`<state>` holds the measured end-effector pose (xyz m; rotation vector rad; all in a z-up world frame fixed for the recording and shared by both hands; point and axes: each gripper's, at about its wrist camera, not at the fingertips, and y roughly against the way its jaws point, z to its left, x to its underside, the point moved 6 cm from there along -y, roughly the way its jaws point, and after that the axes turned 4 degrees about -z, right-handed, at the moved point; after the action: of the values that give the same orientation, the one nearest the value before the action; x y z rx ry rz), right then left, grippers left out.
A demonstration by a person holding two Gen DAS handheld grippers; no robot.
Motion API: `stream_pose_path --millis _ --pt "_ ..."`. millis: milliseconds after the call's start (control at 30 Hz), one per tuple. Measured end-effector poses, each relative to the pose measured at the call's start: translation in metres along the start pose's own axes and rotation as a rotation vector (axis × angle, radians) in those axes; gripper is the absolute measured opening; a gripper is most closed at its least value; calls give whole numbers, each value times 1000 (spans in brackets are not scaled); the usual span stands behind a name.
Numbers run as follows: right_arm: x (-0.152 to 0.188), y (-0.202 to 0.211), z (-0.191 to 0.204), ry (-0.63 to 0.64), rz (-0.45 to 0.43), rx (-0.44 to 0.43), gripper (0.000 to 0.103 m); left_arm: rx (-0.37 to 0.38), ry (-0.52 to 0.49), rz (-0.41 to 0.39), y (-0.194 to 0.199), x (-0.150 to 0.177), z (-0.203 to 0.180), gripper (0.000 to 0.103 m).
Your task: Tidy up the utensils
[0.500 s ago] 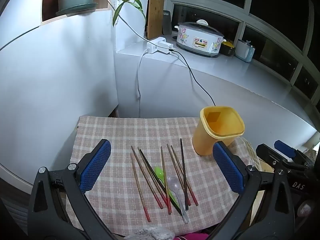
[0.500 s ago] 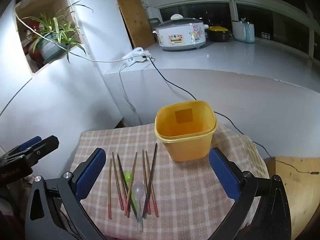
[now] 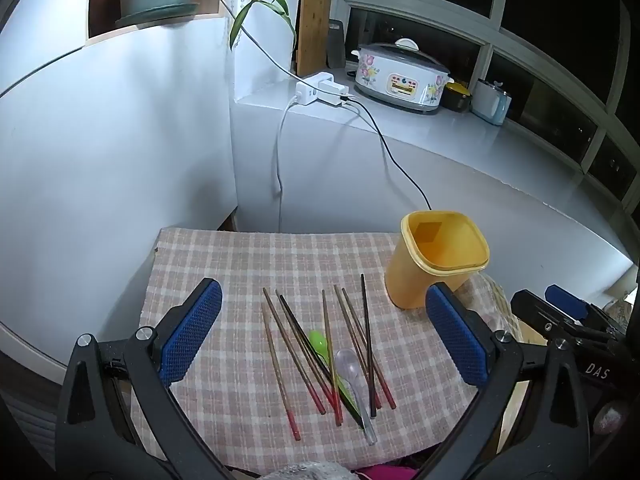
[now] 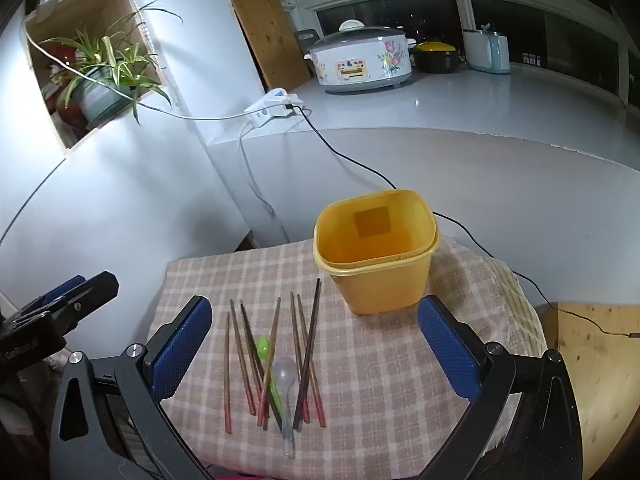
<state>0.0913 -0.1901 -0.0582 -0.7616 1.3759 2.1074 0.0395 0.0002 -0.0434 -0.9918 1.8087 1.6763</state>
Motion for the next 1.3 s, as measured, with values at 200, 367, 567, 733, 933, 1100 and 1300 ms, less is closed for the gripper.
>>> stream_pose_path --millis 200,367,567,733,933,1100,1300 --pt "-1 0 1 -5 7 -9 102 0 1 0 -1 0 1 103" --pt "-1 -1 2 -7 11 -12 102 1 1 0 -1 0 1 103" --pt "-1 -1 3 -8 11 -13 102 2 3 0 -1 0 1 103" --pt "-1 -1 3 -9 12 -13 102 2 4 0 -1 0 1 103" --pt "0 -1 5 -9 16 -14 102 3 5 1 -1 0 1 103" --pt "1 -2 8 -11 25 -21 102 3 7 2 -2 0 1 103" --pt "1 -1 9 -12 25 -29 102 5 7 1 -2 0 2 103"
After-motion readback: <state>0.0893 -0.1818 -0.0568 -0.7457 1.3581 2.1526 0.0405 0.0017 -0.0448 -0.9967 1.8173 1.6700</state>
